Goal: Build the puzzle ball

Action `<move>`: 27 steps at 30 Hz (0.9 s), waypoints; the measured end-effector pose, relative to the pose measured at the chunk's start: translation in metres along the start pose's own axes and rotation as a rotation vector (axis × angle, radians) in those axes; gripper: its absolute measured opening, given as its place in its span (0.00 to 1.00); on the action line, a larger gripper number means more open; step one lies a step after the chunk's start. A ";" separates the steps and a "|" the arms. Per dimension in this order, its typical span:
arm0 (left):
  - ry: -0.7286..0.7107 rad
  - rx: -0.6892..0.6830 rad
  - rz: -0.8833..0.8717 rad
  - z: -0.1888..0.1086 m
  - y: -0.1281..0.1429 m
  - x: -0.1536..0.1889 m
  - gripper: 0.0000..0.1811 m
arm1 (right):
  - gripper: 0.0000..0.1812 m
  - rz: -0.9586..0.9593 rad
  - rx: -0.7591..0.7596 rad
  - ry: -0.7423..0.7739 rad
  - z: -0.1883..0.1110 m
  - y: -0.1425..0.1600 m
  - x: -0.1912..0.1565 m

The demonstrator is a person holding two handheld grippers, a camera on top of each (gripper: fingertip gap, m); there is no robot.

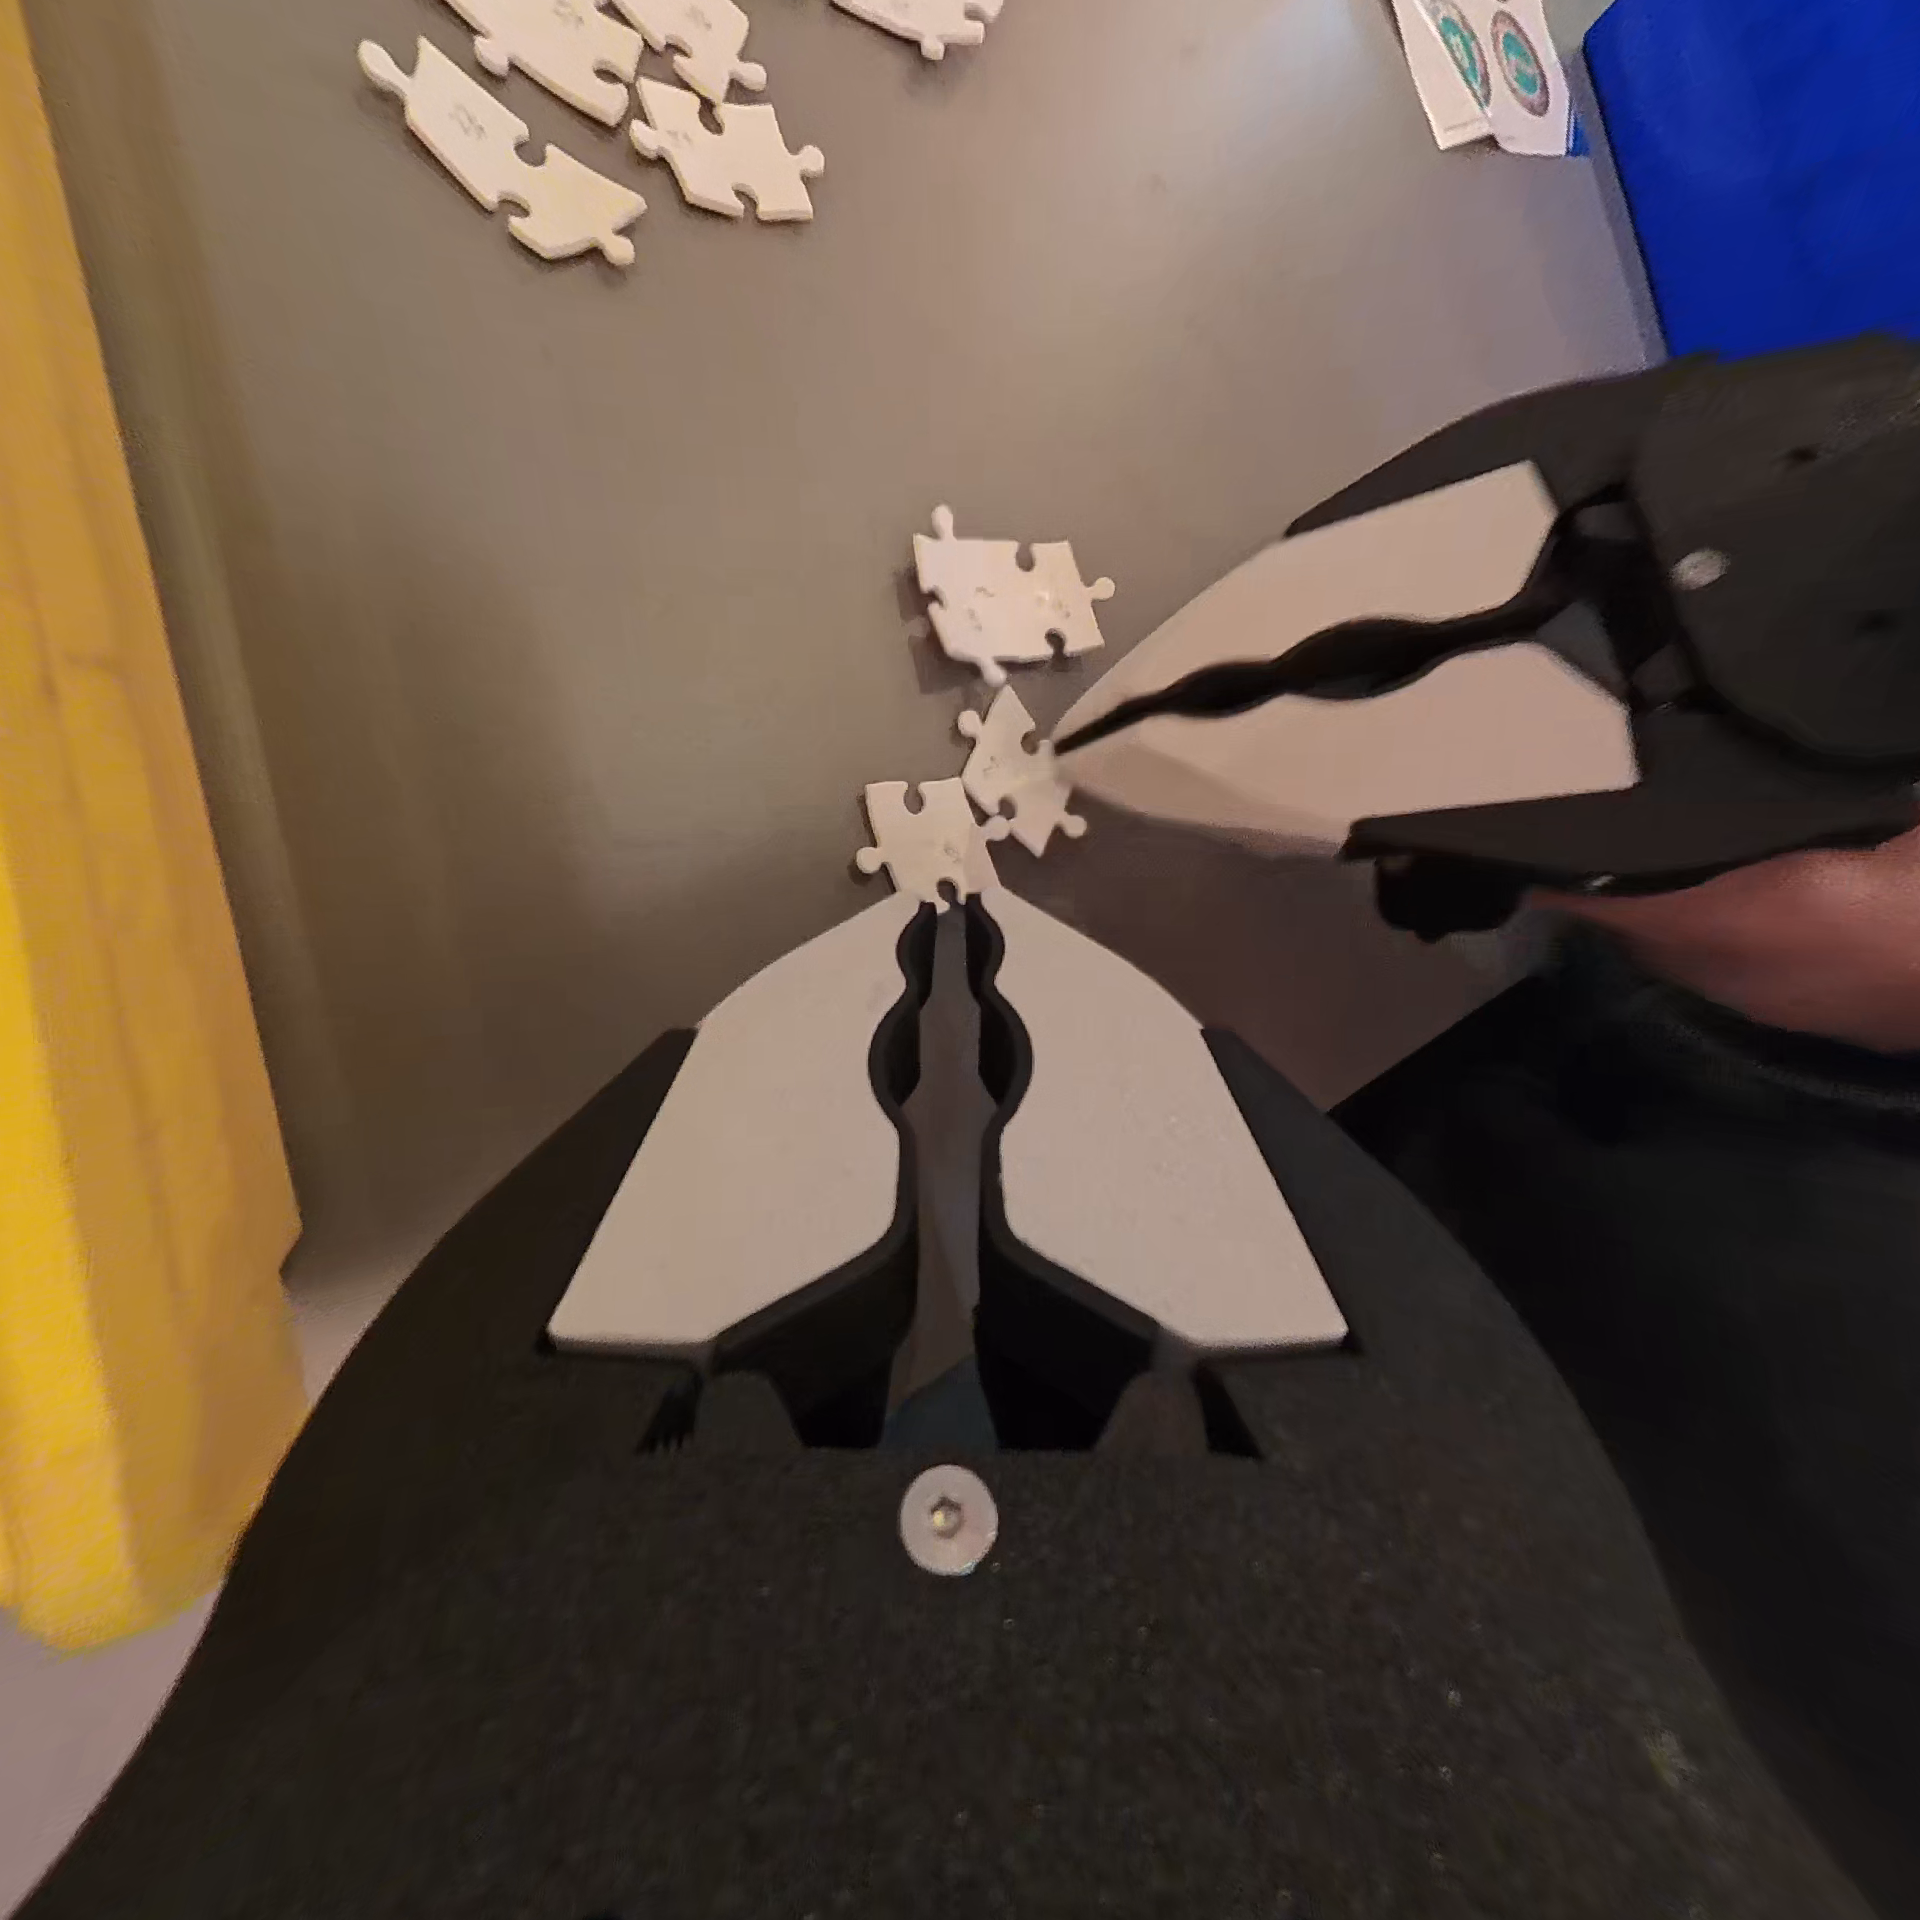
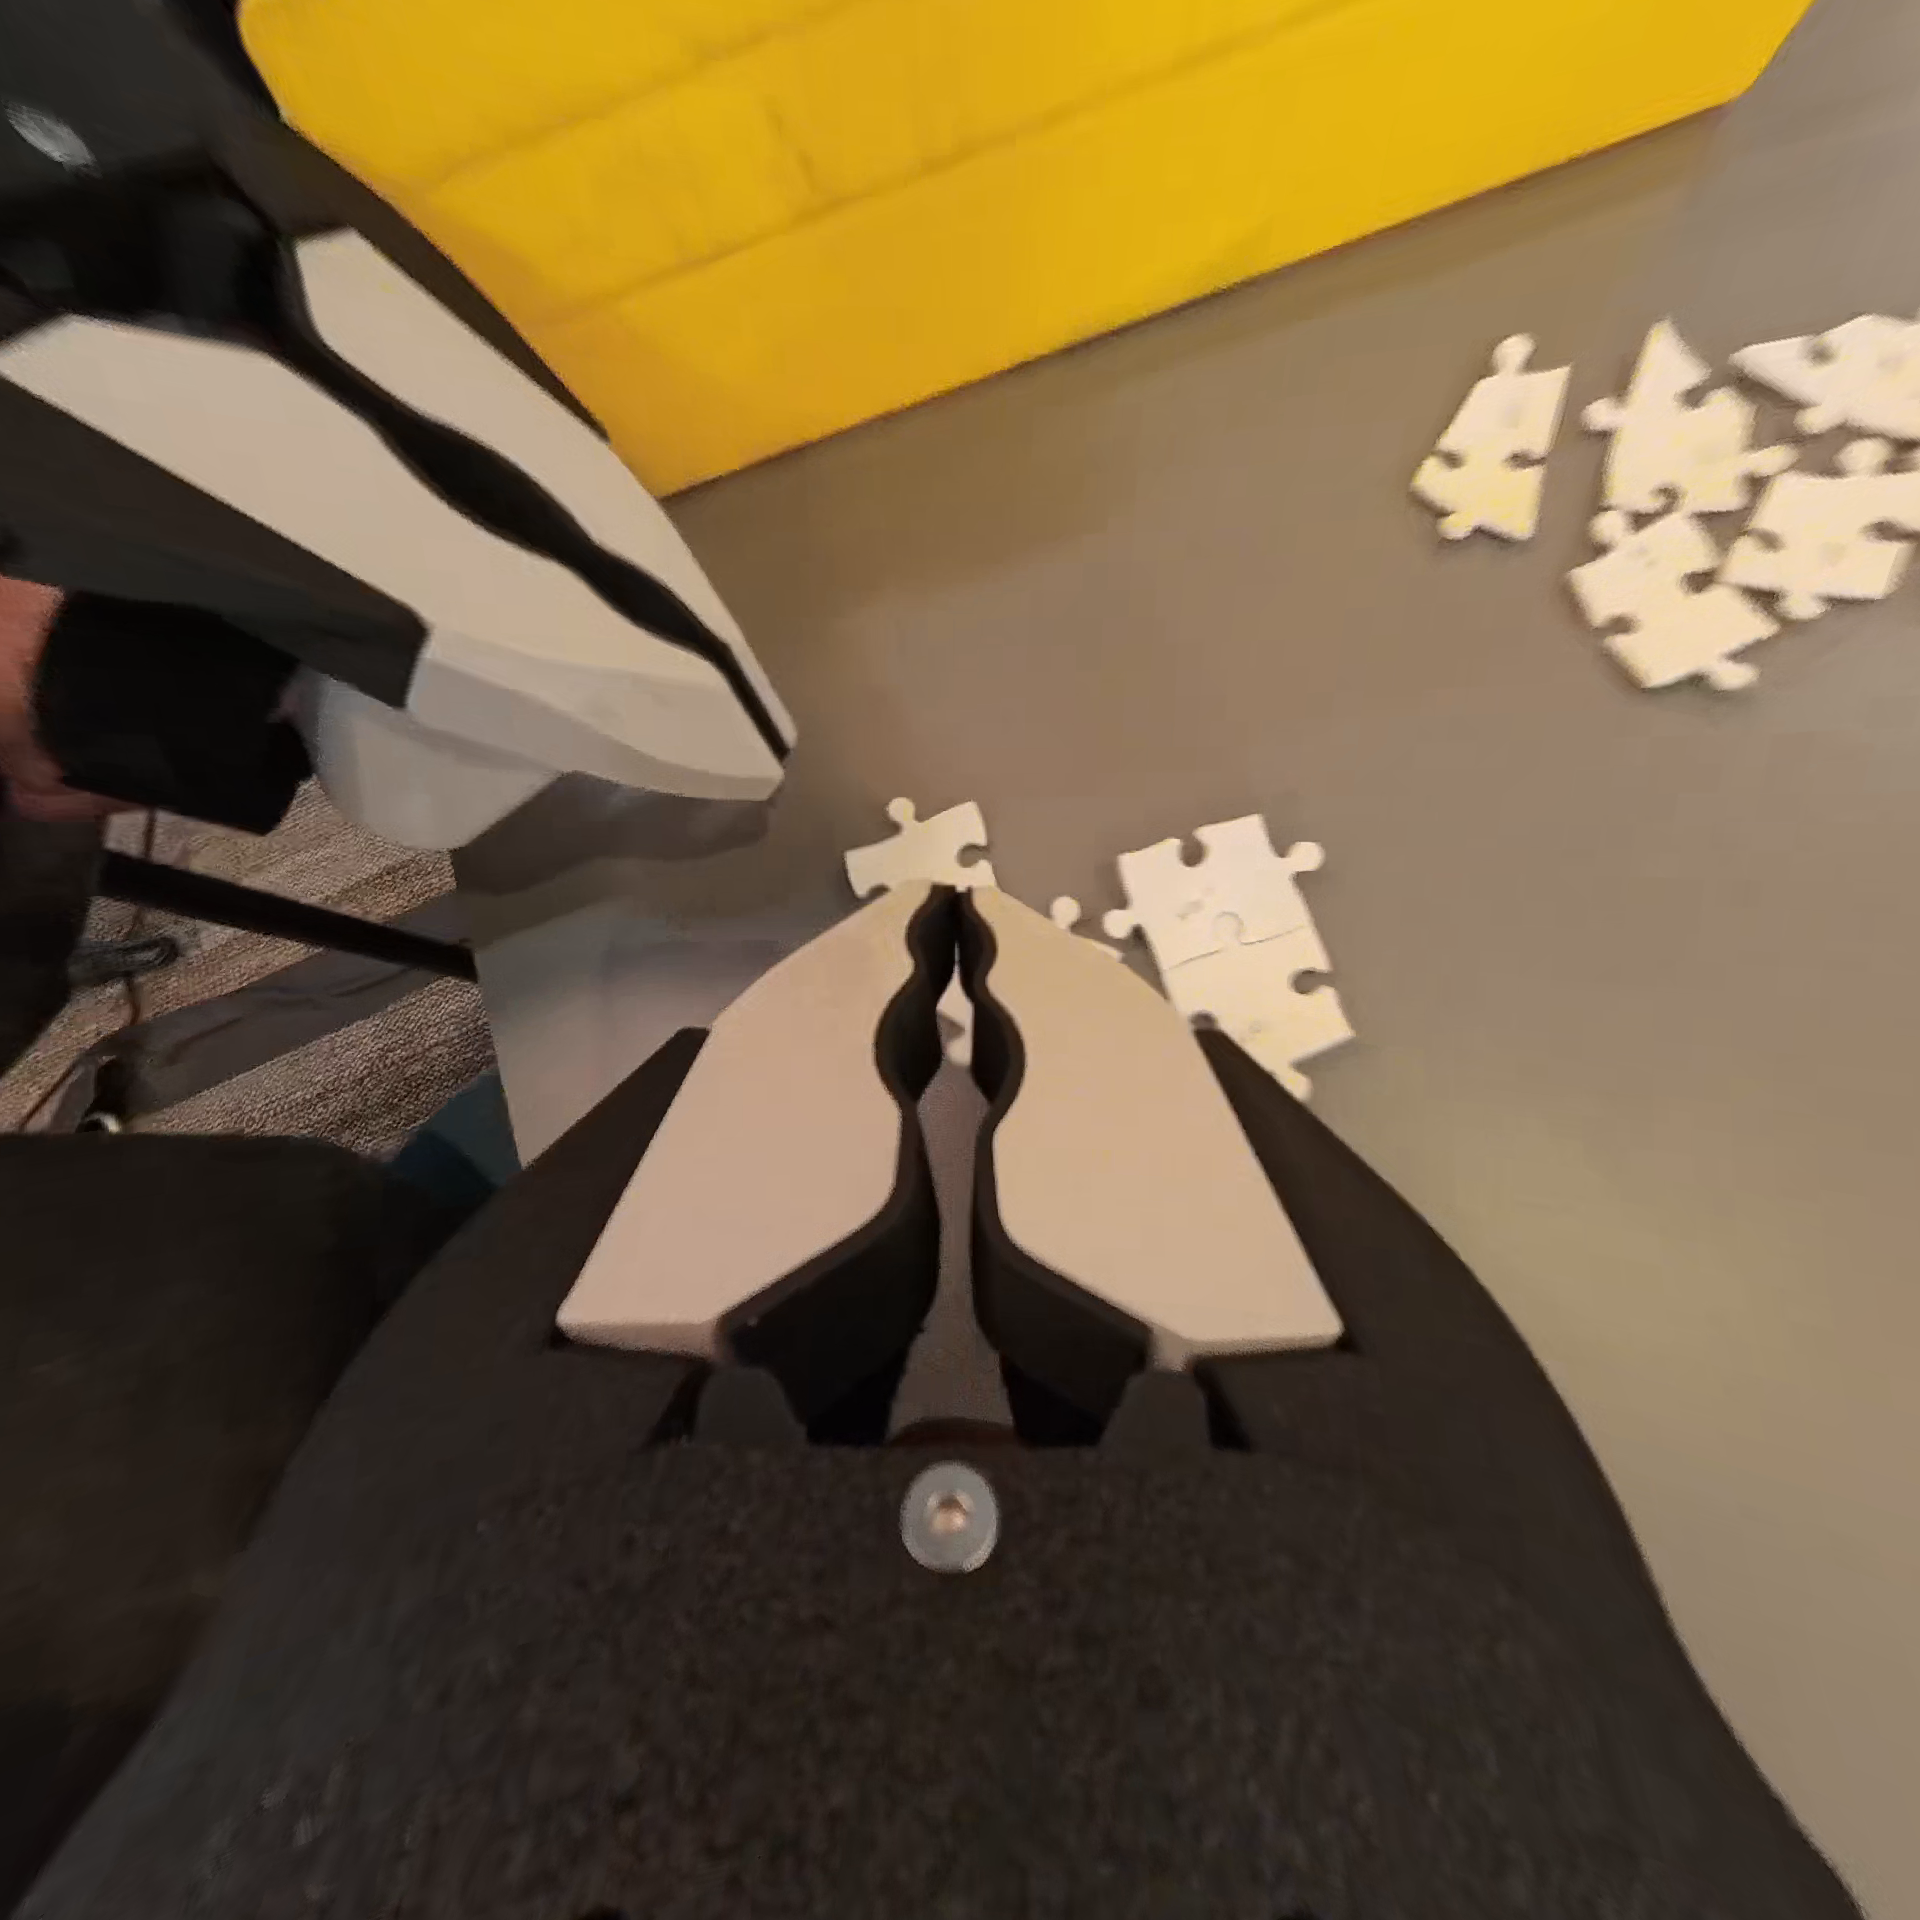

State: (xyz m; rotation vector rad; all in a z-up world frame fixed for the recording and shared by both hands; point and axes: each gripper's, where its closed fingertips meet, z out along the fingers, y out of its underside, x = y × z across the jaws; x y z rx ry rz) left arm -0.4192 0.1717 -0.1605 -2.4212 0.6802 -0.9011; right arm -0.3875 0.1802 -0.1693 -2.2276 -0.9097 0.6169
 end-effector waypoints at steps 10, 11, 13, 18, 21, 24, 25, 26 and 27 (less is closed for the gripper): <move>-0.023 -0.044 0.008 0.011 0.006 0.000 0.06 | 0.00 -0.010 -0.117 0.087 -0.010 0.030 0.020; -0.032 -0.049 0.009 0.013 0.007 -0.001 0.07 | 0.00 -0.001 -0.118 0.080 -0.008 0.031 0.019; -0.039 -0.063 0.022 0.017 0.009 0.000 0.07 | 0.00 0.001 -0.114 0.072 -0.005 0.031 0.017; -0.049 -0.088 0.033 0.023 0.012 0.000 0.07 | 0.00 -0.006 -0.115 0.051 -0.002 0.030 0.014; -0.060 -0.081 0.025 0.022 0.011 -0.002 0.08 | 0.00 -0.006 -0.106 0.060 -0.003 0.028 0.016; -0.058 -0.068 0.011 0.023 0.008 -0.005 0.11 | 0.00 -0.003 -0.107 0.055 -0.001 0.027 0.017; -0.059 -0.069 0.008 0.024 0.008 -0.005 0.11 | 0.00 -0.001 -0.106 0.053 -0.001 0.027 0.016; -0.061 -0.071 0.007 0.025 0.009 -0.006 0.11 | 0.00 -0.002 -0.111 0.051 0.000 0.027 0.015; -0.061 -0.075 0.008 0.026 0.009 -0.006 0.11 | 0.00 -0.006 -0.114 0.049 0.001 0.027 0.015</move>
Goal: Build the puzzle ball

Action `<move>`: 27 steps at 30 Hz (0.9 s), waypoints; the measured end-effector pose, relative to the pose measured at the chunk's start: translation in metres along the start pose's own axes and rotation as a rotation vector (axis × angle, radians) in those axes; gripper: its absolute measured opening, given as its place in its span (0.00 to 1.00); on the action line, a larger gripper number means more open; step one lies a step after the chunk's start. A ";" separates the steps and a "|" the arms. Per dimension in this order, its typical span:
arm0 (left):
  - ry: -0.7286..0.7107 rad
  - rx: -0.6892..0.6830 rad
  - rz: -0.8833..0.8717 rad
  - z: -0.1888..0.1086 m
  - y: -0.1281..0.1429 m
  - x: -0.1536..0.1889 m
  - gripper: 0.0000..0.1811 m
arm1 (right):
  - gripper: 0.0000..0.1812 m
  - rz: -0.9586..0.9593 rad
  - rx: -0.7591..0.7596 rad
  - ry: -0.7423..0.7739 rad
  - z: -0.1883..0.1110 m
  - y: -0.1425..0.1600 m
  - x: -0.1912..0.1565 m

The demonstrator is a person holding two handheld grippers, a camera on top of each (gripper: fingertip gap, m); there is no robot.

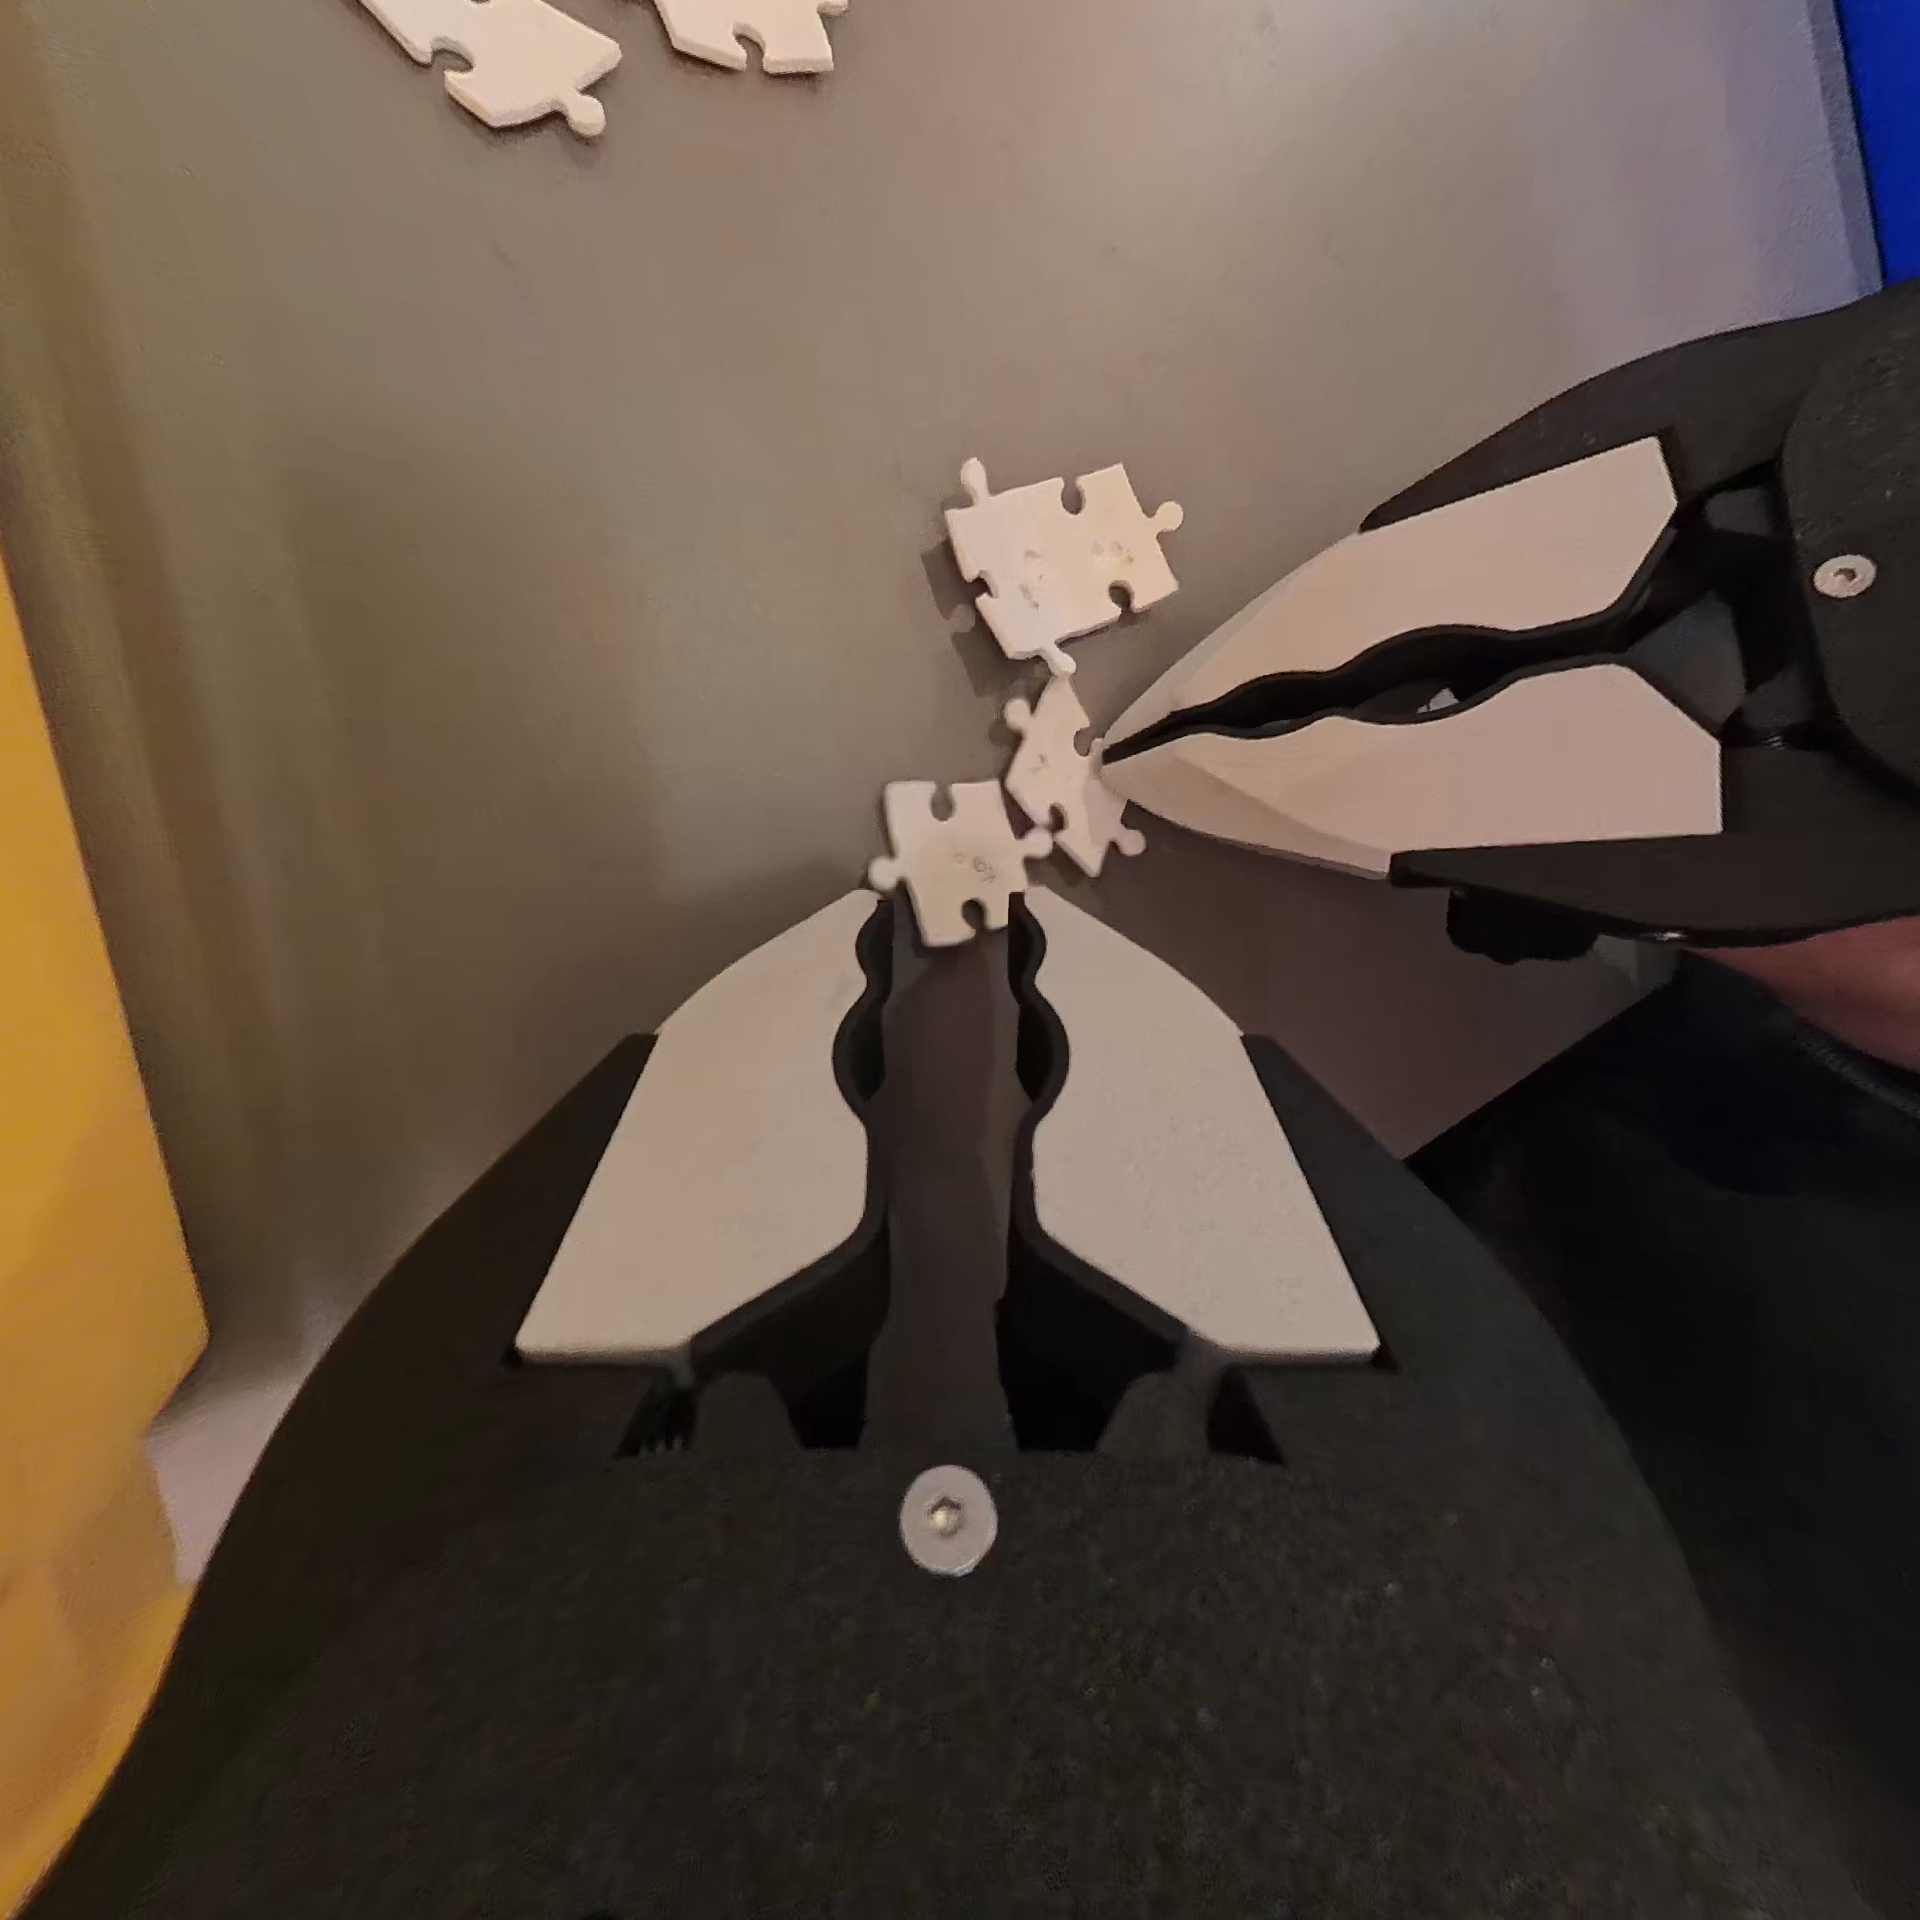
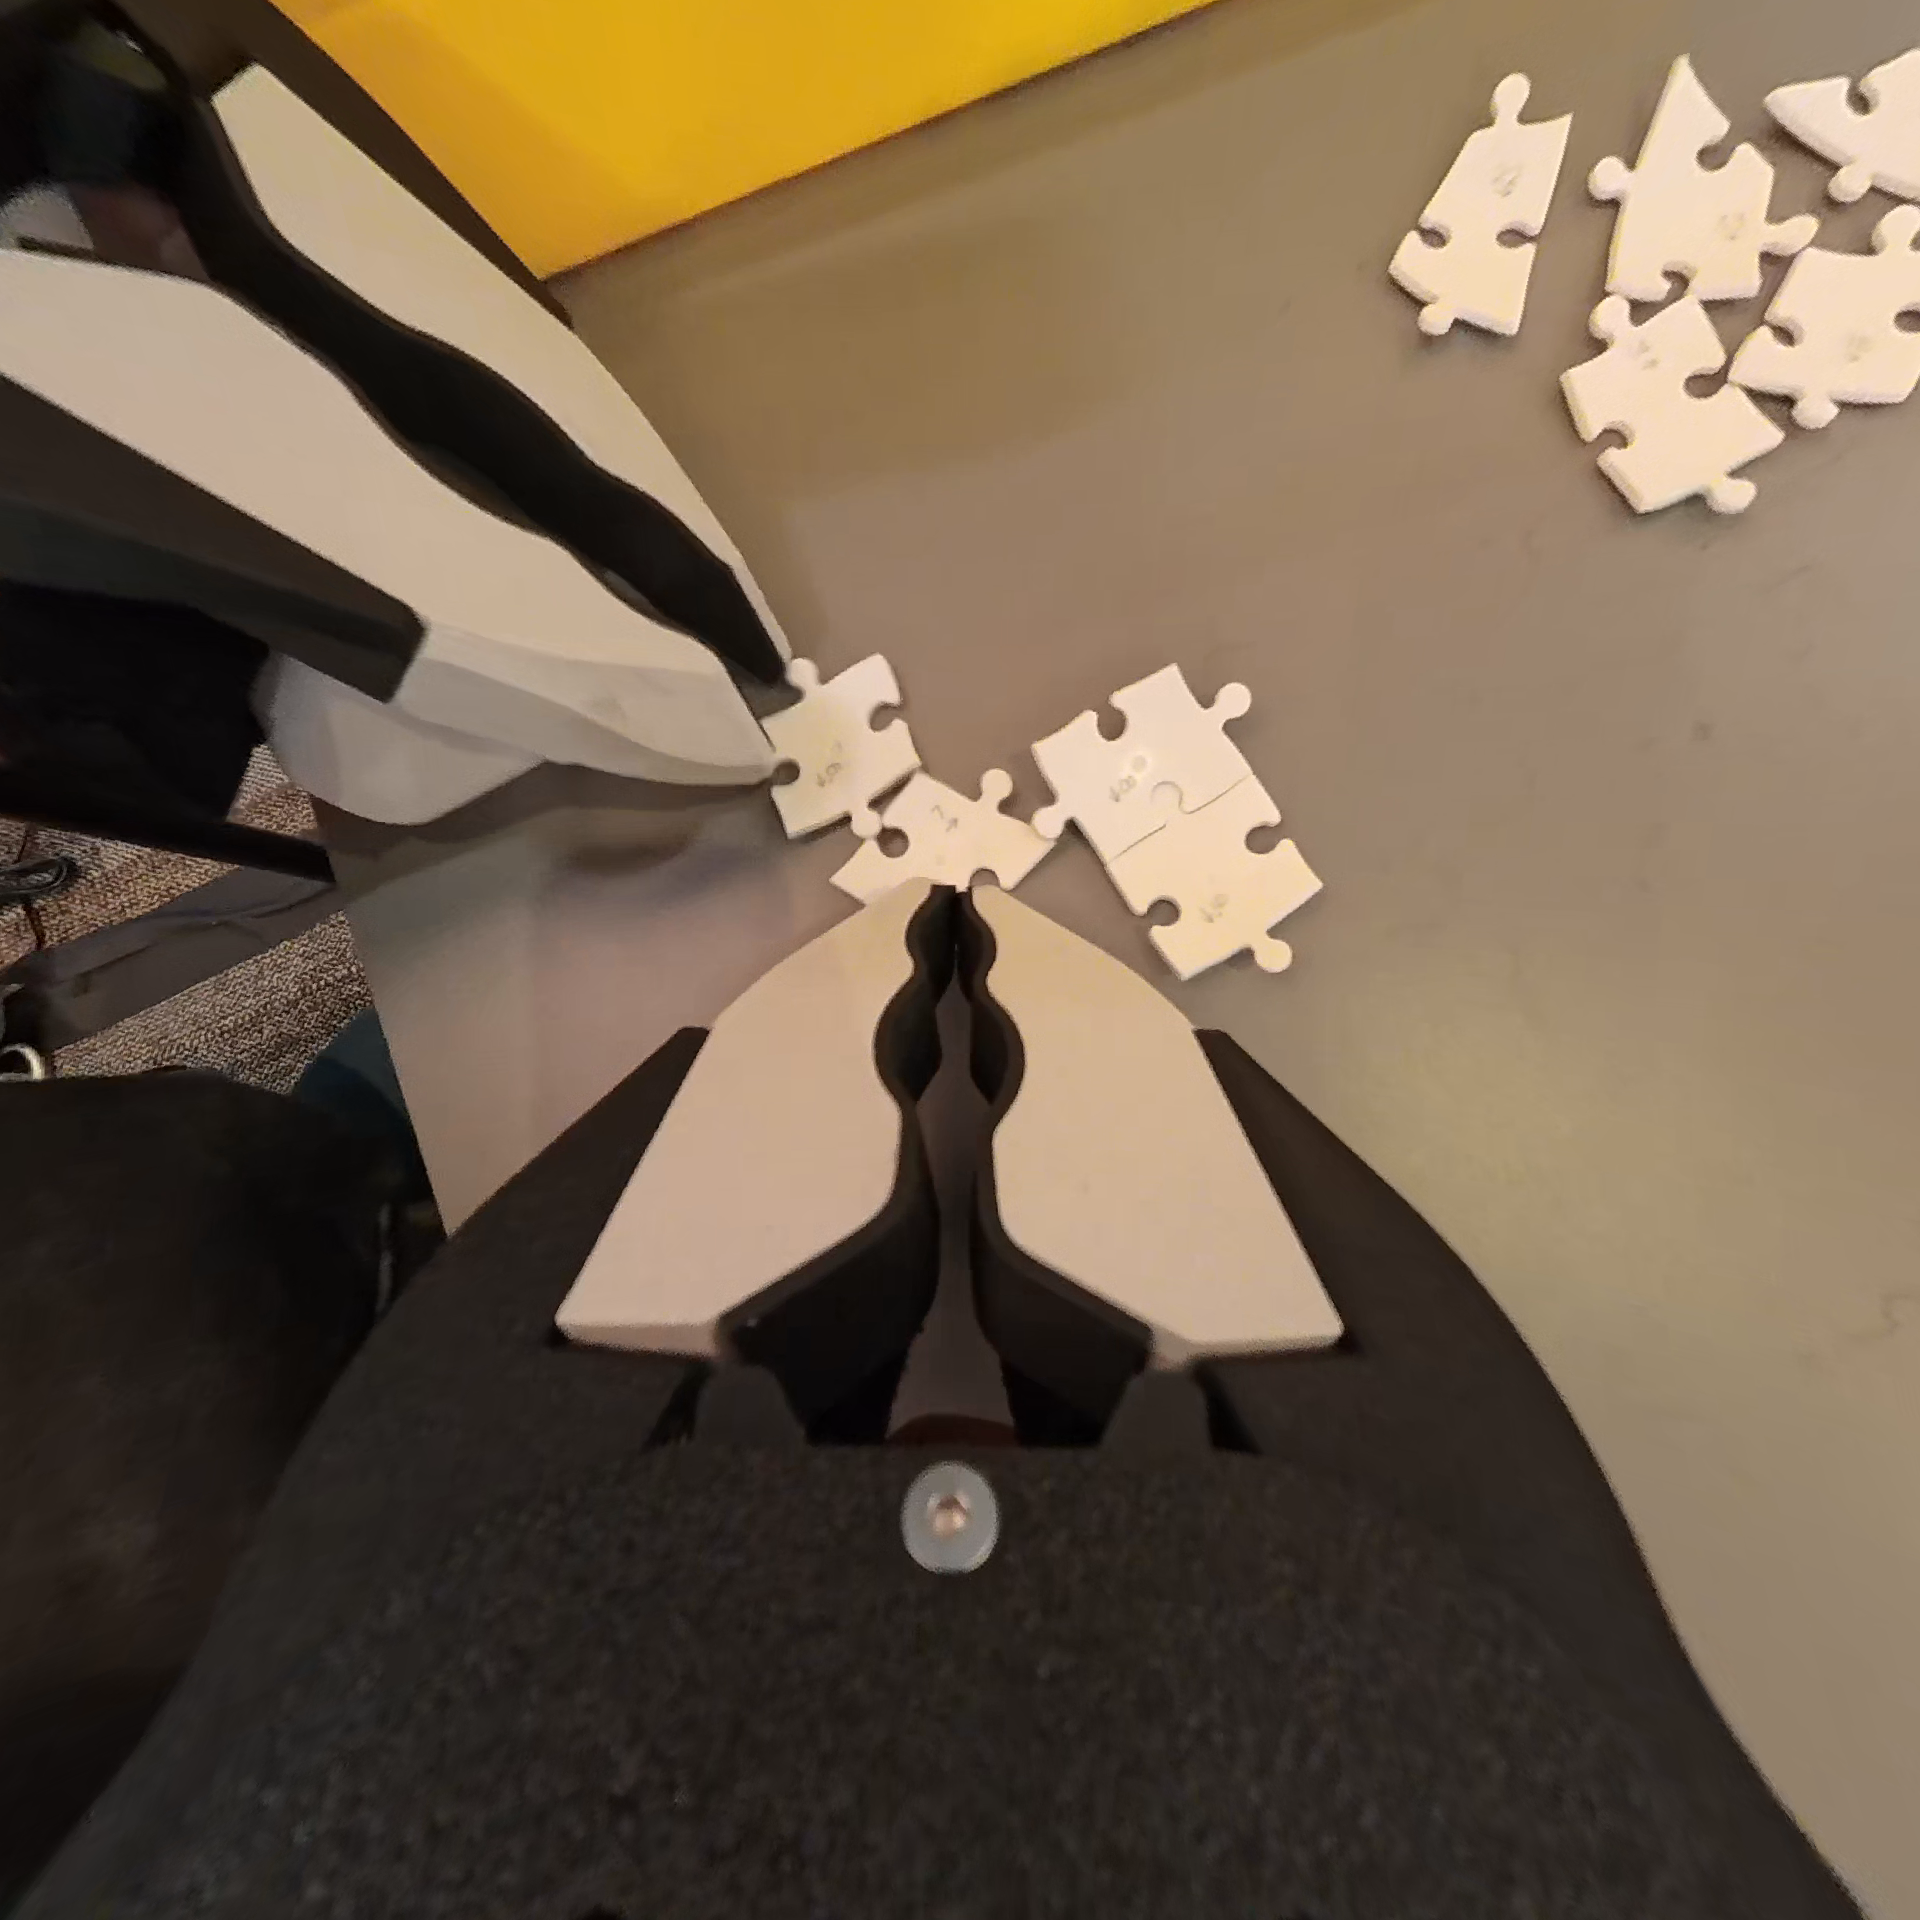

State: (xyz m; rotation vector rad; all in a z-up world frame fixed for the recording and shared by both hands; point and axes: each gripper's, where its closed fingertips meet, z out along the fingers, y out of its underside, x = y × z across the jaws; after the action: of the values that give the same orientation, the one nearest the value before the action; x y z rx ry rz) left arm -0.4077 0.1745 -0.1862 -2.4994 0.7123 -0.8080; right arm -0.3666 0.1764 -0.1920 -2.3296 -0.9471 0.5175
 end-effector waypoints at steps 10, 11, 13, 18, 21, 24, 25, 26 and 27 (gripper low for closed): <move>0.007 -0.014 0.011 -0.001 0.004 0.005 0.11 | 0.00 0.002 -0.012 -0.004 0.000 0.001 -0.002; 0.005 -0.012 0.011 -0.002 0.003 0.005 0.11 | 0.00 -0.001 -0.014 -0.004 -0.001 0.001 -0.003; 0.004 -0.009 0.013 -0.003 0.003 0.006 0.11 | 0.00 -0.003 -0.014 -0.003 -0.001 0.001 -0.003; 0.008 -0.015 0.020 -0.004 0.004 0.008 0.11 | 0.00 0.014 -0.018 -0.025 -0.001 0.003 -0.007; 0.005 0.015 0.054 -0.007 -0.002 0.011 0.11 | 0.00 0.023 -0.021 -0.029 -0.003 0.003 -0.008; 0.025 0.034 0.105 -0.005 -0.010 0.015 0.11 | 0.00 0.029 0.006 -0.023 -0.009 -0.001 -0.006; 0.038 0.025 0.116 -0.003 -0.010 0.017 0.10 | 0.00 0.029 0.009 -0.017 -0.009 -0.002 -0.004; 0.038 0.011 0.122 0.000 -0.009 0.018 0.06 | 0.00 0.029 0.008 -0.011 -0.008 -0.002 -0.001; 0.016 -0.002 0.124 0.003 -0.009 0.015 0.04 | 0.00 0.028 0.002 -0.009 -0.006 0.000 0.000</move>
State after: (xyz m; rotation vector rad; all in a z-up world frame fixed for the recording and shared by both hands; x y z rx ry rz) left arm -0.3921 0.1731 -0.1778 -2.4259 0.8644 -0.7842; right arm -0.3633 0.1747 -0.1874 -2.3441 -0.9185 0.5401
